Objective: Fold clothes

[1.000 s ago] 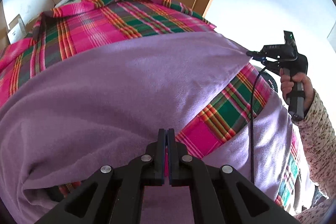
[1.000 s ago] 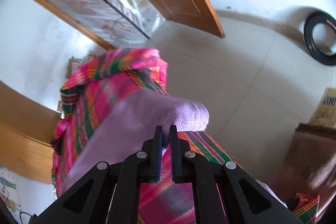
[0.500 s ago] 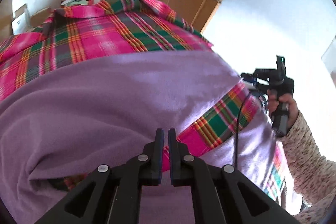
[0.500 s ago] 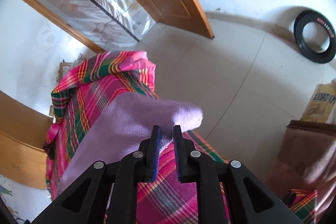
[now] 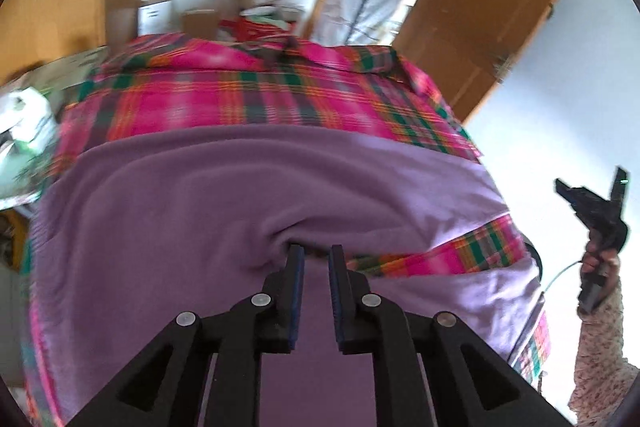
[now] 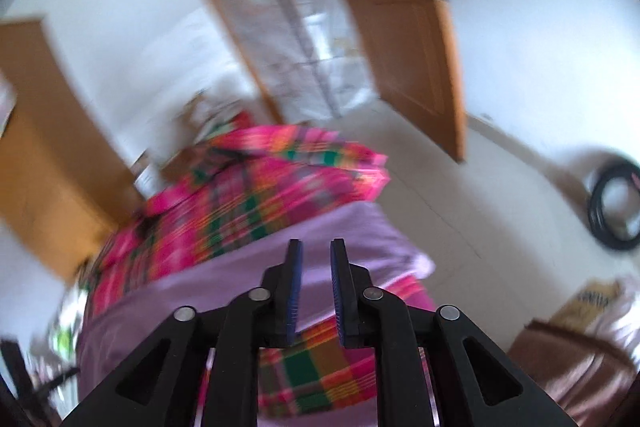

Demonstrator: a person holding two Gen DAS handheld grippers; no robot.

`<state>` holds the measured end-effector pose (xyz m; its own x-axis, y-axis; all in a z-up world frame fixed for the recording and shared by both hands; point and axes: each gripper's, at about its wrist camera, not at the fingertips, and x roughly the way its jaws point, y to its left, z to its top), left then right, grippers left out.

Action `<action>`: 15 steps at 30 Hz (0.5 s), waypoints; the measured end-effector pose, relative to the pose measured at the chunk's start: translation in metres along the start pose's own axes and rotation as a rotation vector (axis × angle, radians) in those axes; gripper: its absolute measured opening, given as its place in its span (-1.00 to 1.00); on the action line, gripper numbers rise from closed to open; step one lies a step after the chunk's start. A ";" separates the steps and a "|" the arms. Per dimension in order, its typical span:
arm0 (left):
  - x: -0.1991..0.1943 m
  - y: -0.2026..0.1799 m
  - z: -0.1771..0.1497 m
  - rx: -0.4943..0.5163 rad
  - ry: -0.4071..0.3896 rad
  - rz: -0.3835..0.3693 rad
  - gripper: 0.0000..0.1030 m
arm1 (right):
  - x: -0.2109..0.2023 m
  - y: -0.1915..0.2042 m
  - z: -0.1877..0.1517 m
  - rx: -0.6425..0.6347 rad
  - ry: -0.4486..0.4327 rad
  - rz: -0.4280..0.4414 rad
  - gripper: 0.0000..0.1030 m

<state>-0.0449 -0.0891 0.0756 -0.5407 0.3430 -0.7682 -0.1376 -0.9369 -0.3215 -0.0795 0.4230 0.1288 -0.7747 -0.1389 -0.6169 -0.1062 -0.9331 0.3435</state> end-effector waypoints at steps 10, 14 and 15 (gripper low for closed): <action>-0.020 0.080 -0.054 -0.195 0.033 0.082 -0.69 | 0.027 0.129 -0.094 -0.374 0.246 0.236 -0.52; -0.029 0.106 -0.072 -0.267 0.028 0.104 -0.69 | 0.050 0.162 -0.139 -0.441 0.360 0.304 -0.52; -0.034 0.111 -0.075 -0.282 0.018 0.113 -0.69 | 0.052 0.170 -0.149 -0.468 0.376 0.319 -0.52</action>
<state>0.0201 -0.1999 0.0247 -0.5241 0.2415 -0.8167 0.1601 -0.9139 -0.3730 -0.0449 0.2076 0.0502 -0.4452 -0.4581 -0.7694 0.4383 -0.8608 0.2588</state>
